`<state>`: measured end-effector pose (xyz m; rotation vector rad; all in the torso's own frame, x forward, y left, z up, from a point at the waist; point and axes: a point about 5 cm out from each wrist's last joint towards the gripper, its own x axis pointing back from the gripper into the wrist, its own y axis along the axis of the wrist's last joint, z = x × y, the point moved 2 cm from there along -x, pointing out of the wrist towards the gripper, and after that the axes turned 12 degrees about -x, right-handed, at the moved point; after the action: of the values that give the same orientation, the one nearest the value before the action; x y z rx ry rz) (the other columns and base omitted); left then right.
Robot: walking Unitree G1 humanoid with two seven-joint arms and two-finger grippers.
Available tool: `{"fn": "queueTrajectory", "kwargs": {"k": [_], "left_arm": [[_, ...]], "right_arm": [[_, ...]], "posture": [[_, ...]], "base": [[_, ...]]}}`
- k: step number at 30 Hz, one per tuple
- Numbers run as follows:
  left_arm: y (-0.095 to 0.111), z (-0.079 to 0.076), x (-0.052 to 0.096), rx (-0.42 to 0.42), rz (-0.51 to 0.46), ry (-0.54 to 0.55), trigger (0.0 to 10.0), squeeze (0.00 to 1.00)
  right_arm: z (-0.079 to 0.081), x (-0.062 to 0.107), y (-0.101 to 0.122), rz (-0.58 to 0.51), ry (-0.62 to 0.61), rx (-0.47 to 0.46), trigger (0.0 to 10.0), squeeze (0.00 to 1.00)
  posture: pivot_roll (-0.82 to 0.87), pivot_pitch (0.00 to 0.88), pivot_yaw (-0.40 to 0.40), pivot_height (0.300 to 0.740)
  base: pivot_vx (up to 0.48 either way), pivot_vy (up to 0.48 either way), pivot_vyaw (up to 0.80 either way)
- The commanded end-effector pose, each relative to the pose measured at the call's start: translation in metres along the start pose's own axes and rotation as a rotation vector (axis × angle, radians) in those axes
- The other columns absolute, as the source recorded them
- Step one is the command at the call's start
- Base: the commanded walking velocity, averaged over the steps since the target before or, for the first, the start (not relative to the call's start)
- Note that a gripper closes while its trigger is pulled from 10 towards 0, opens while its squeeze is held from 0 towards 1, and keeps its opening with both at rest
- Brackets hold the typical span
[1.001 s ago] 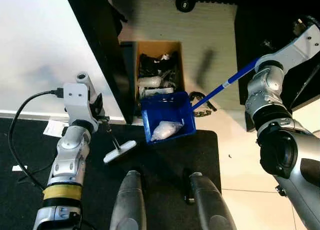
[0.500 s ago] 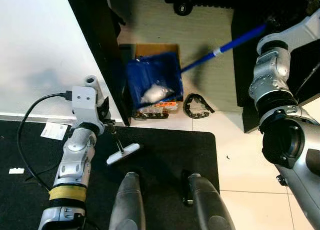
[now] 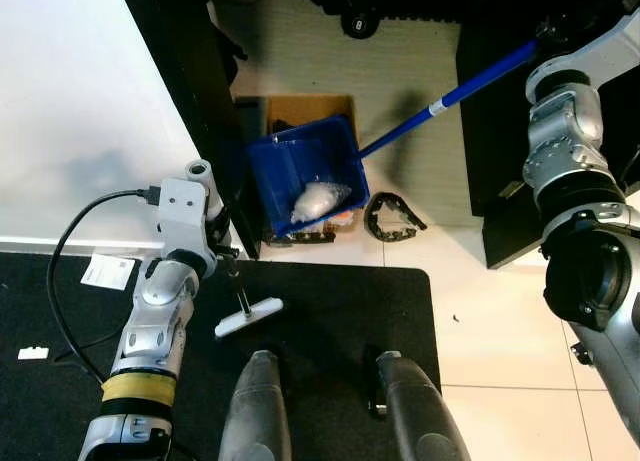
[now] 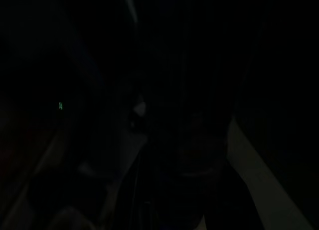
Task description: Sweep floor
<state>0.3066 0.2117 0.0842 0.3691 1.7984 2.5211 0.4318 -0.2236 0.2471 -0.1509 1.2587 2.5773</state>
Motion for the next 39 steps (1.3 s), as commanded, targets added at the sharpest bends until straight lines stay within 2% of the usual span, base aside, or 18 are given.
{"fn": "queueTrajectory", "kwargs": {"k": [1, 3, 6, 10, 14, 16, 19, 20, 22, 23, 24, 27, 30, 31, 34, 39], "left_arm": [[-0.006, -0.004, 0.002, 0.004, 0.019, -0.026, 10.0, 0.0], [-0.007, -0.005, 0.002, 0.004, 0.023, -0.03, 10.0, 0.0], [-0.01, -0.005, 0.003, 0.005, 0.032, -0.036, 10.0, 0.0], [-0.01, -0.005, 0.003, 0.005, 0.033, -0.038, 10.0, 0.0], [-0.012, -0.005, 0.003, 0.007, 0.038, -0.039, 10.0, 0.0], [-0.012, -0.005, 0.004, 0.008, 0.041, -0.038, 10.0, 0.0], [-0.015, -0.006, 0.006, 0.012, 0.049, -0.038, 10.0, 0.0], [-0.015, -0.006, 0.006, 0.012, 0.049, -0.038, 10.0, 0.0], [-0.018, -0.007, 0.008, 0.014, 0.058, -0.043, 10.0, 0.0], [-0.018, -0.007, 0.008, 0.014, 0.058, -0.043, 10.0, 0.0], [-0.02, -0.008, 0.009, 0.014, 0.065, -0.048, 10.0, 0.0], [-0.021, -0.009, 0.008, 0.013, 0.07, -0.051, 10.0, 0.0], [-0.022, -0.009, 0.007, 0.011, 0.076, -0.055, 10.0, 0.0], [-0.022, -0.009, 0.007, 0.011, 0.076, -0.055, 10.0, 0.0], [-0.023, -0.01, 0.008, 0.01, 0.08, -0.059, 10.0, 0.0], [-0.024, -0.01, 0.008, 0.008, 0.084, -0.063, 10.0, 0.0]], "right_arm": [[-0.002, -0.002, 0.008, 0.001, -0.007, 0.017, 10.0, 0.0], [-0.006, -0.002, 0.007, 0.007, -0.022, 0.018, 10.0, 0.0], [-0.016, 0.0, 0.011, -0.026, -0.073, -0.028, 10.0, 0.0], [-0.025, 0.003, 0.016, -0.083, -0.145, -0.013, 10.0, 0.0], [-0.038, 0.007, 0.021, -0.145, -0.287, 0.063, 10.0, 0.0], [-0.041, 0.008, 0.021, -0.149, -0.31, 0.08, 10.0, 0.0], [-0.045, 0.01, 0.02, -0.143, -0.341, 0.187, 10.0, 0.0], [-0.045, 0.01, 0.02, -0.143, -0.341, 0.187, 10.0, 0.0], [-0.048, 0.012, 0.021, -0.141, -0.342, 0.282, 10.0, 0.0], [-0.048, 0.012, 0.021, -0.141, -0.342, 0.282, 10.0, 0.0], [-0.053, 0.014, 0.023, -0.145, -0.364, 0.346, 10.0, 0.0], [-0.06, 0.016, 0.025, -0.151, -0.402, 0.393, 10.0, 0.0], [-0.078, 0.025, 0.023, -0.149, -0.488, 0.433, 10.0, 0.0], [-0.078, 0.025, 0.023, -0.149, -0.488, 0.433, 10.0, 0.0], [-0.102, 0.04, 0.016, -0.145, -0.599, 0.464, 10.0, 0.0], [-0.115, 0.051, 0.008, -0.139, -0.661, 0.473, 10.0, 0.0]], "posture": [[0.02, 0.087, -0.039, 0.74], [0.02, 0.086, -0.038, 0.74], [0.01, 0.082, -0.035, 0.74], [0.01, 0.086, -0.035, 0.74], [0.02, 0.093, -0.038, 0.74], [0.02, 0.093, -0.038, 0.74], [0.02, 0.098, -0.04, 0.74], [0.02, 0.098, -0.04, 0.74], [0.01, 0.1, -0.038, 0.74], [0.01, 0.1, -0.038, 0.74], [0.01, 0.102, -0.037, 0.74], [0.01, 0.101, -0.036, 0.74], [0.01, 0.103, -0.035, 0.74], [0.01, 0.103, -0.035, 0.74], [0.01, 0.106, -0.031, 0.74], [0.01, 0.107, -0.029, 0.74]], "base": [[0.0, 0.0, 0.0], [0.0, 0.0, 0.0], [0.0, 0.0, 0.0], [0.0, 0.0, 0.0], [0.0, 0.0, 0.0], [0.0, 0.0, 0.0], [0.0, 0.0, 0.0], [0.0, 0.0, 0.0], [0.0, 0.0, 0.0], [0.0, 0.0, 0.0], [0.0, 0.0, 0.0], [0.0, 0.0, 0.0], [0.0, 0.0, 0.0], [0.0, 0.0, 0.0], [0.0, 0.0, 0.0], [0.0, 0.0, 0.0]]}}
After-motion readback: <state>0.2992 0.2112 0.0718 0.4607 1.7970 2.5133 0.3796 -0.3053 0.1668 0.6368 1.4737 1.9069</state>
